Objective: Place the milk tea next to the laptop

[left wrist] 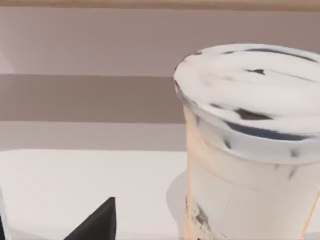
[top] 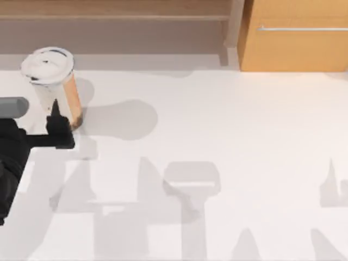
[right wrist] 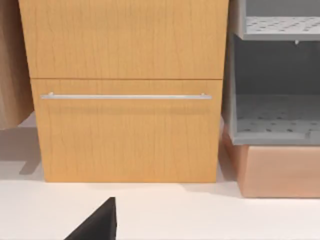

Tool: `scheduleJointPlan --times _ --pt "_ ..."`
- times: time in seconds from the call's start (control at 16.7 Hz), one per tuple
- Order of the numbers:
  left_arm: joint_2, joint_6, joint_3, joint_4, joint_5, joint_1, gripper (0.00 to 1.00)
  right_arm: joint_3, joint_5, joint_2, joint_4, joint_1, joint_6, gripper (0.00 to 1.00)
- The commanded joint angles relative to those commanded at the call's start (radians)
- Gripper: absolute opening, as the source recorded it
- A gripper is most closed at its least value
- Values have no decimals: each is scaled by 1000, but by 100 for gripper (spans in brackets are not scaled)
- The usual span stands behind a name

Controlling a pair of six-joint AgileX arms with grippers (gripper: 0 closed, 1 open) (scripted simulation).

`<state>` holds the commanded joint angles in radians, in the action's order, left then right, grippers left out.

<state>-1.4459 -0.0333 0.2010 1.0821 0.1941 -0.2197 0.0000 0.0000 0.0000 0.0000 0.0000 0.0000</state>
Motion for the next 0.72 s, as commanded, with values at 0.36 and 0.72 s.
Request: scheduleJointPlan --times 0.36,0.72 --pt "-246 -9 32 179 24 -45 100 0 0 0 0 0 0 100" --pt "-255 -9 28 185 24 -43 100 0 0 0 0 0 0 100"
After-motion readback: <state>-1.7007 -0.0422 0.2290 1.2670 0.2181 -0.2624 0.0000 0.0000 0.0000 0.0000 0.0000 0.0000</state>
